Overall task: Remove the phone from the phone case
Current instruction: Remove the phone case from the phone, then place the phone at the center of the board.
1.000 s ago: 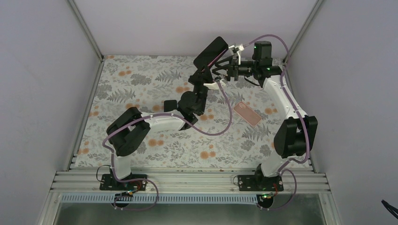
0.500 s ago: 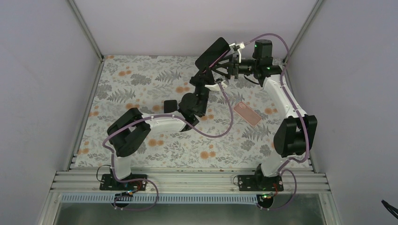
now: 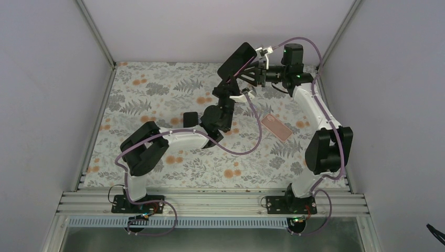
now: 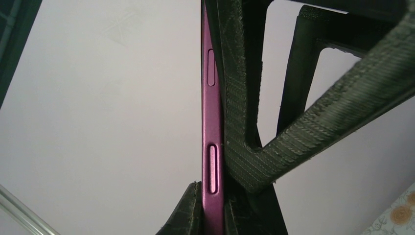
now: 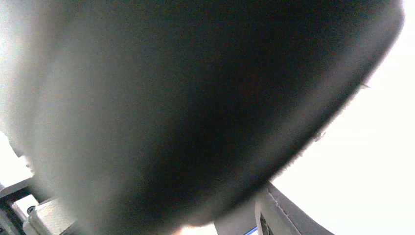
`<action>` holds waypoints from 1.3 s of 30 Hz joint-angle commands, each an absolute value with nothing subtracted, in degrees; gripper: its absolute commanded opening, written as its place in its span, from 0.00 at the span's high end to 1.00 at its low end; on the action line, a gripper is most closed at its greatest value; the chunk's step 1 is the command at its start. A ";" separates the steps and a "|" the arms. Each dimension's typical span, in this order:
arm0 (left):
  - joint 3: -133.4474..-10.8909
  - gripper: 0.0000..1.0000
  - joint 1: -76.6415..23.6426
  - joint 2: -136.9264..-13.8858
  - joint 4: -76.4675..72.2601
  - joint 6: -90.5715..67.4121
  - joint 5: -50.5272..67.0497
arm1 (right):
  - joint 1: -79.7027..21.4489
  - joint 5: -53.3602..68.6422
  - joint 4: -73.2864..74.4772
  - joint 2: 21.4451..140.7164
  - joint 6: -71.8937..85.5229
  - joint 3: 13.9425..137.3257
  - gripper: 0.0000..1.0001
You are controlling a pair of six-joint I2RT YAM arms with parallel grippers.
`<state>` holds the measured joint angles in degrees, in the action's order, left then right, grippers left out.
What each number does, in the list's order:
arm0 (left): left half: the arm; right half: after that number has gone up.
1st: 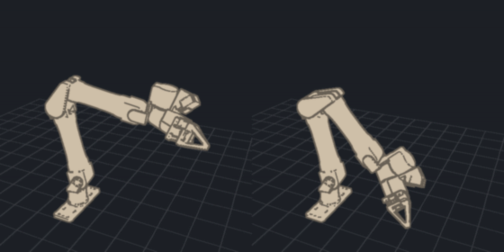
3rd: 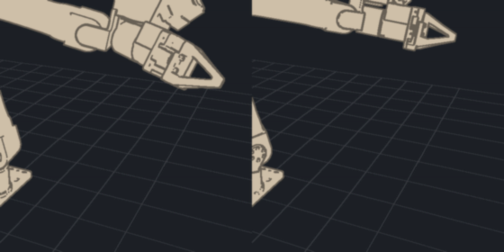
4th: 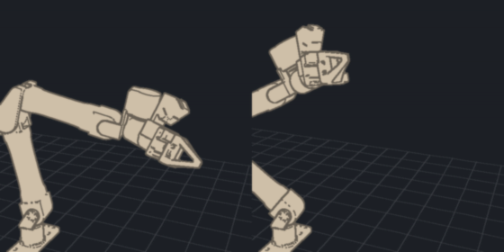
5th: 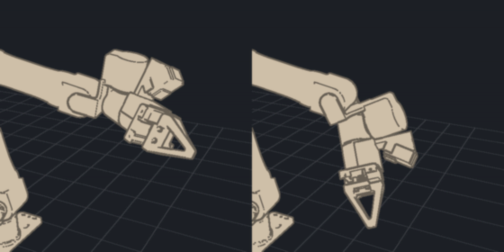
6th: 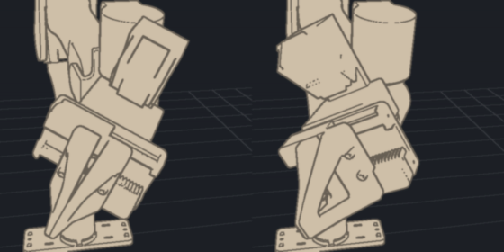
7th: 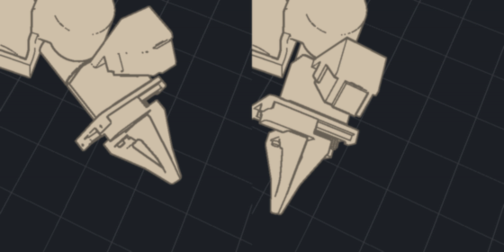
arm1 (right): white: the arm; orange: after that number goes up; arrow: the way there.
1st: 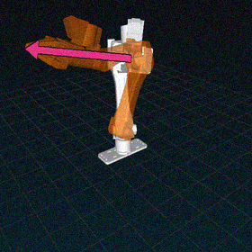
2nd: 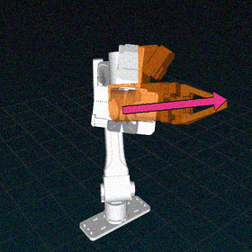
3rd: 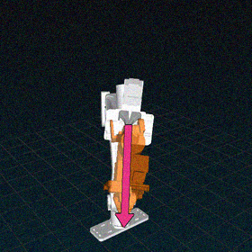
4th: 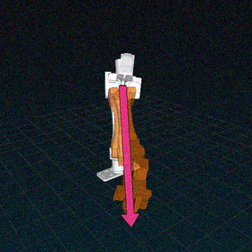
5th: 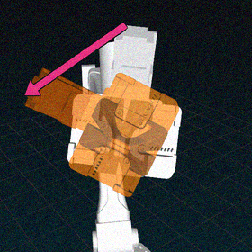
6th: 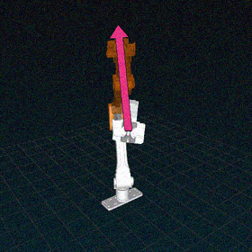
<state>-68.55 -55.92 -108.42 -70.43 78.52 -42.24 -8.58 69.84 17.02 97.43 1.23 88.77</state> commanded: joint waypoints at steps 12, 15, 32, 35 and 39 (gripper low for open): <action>-70.54 0.98 -63.89 -107.01 -77.90 79.32 -38.78 | -6.74 53.56 8.39 100.78 11.18 92.54 0.50; -71.15 0.98 -64.14 -107.16 -78.08 79.40 -38.76 | -6.93 53.09 8.03 101.04 11.45 92.61 0.60; -65.36 0.98 -59.60 -103.76 -77.60 80.27 -37.44 | -4.05 54.51 11.44 97.00 6.64 88.29 0.76; -62.79 0.98 -55.21 -100.95 -75.19 79.46 -36.86 | -2.94 52.73 15.56 96.54 2.25 88.29 0.46; -58.46 0.98 -48.36 -97.75 -73.67 79.64 -34.87 | -2.50 48.78 19.67 94.31 -4.42 87.02 0.31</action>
